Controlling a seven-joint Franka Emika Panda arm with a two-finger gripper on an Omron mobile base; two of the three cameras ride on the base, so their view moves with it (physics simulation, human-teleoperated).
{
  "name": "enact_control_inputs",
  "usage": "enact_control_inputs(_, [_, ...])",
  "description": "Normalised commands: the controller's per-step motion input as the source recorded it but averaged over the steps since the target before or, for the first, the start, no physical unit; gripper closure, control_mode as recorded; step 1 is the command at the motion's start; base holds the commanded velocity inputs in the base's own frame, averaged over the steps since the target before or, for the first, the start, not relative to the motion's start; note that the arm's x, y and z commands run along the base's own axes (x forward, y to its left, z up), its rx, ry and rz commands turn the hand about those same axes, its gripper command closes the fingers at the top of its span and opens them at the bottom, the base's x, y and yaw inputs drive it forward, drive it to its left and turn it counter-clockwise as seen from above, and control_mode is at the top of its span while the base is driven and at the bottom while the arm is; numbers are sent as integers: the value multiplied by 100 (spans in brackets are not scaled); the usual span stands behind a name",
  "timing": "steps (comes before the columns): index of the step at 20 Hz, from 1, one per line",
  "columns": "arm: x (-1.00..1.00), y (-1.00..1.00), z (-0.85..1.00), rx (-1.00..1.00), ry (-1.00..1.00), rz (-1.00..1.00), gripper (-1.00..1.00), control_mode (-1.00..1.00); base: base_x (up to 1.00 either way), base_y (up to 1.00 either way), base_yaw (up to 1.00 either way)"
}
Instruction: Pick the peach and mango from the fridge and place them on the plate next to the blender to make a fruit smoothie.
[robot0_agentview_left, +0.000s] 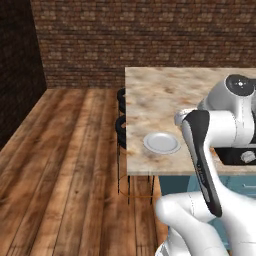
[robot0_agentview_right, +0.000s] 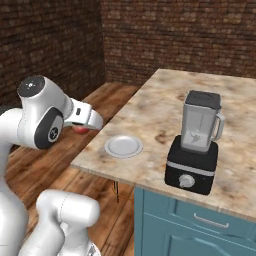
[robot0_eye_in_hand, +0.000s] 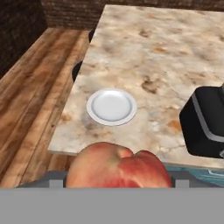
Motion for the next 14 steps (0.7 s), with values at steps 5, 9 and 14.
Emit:
enact_control_inputs(5, [93,-1,-77,6,46,0,100,-100,0,0,0])
enact_control_inputs(9, [100,-29,-95,12,37,0,100,-100,0,0,0])
enact_control_inputs(14, [98,-21,-72,0,8,0,100,-100,0,0,0])
